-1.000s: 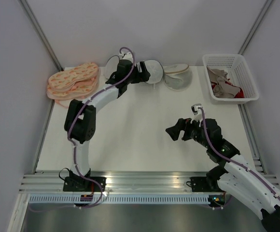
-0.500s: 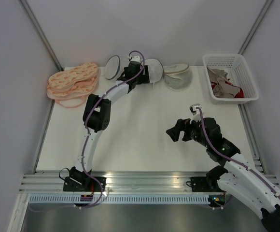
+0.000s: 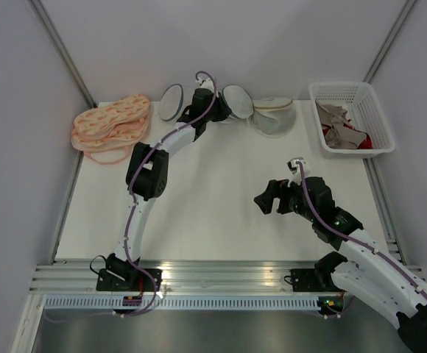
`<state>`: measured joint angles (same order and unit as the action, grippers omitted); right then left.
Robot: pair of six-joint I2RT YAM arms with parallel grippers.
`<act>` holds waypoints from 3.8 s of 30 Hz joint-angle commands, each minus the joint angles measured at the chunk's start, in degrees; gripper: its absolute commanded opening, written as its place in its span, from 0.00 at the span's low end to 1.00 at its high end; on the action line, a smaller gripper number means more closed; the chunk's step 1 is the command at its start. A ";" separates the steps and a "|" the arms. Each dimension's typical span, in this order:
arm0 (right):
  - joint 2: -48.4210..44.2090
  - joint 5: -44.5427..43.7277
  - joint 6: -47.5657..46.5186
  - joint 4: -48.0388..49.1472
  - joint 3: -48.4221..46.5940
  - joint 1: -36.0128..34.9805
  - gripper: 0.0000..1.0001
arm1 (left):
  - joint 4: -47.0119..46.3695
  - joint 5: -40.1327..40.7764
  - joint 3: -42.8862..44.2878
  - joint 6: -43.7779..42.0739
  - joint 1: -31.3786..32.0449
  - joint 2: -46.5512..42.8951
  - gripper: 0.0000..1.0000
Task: Unzip the laundry bag and remove the bra
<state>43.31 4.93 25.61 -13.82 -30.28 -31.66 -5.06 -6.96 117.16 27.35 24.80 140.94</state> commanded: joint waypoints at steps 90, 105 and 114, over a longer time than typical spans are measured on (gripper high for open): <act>20.59 23.29 16.32 50.39 9.98 -10.44 0.46 | -24.74 -10.44 -107.32 37.77 13.79 -103.85 0.02; 13.65 18.46 8.51 30.23 7.80 -10.44 0.00 | -19.05 -7.99 -107.41 34.79 13.79 -105.87 0.02; 8.11 9.75 -2.57 0.21 -0.12 -10.53 0.00 | -9.96 1.07 -100.82 24.42 13.70 -100.53 0.02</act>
<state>52.80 19.99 28.36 -0.75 -27.64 -42.33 -16.84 -11.00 12.64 58.33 38.70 38.20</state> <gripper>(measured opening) 0.010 0.027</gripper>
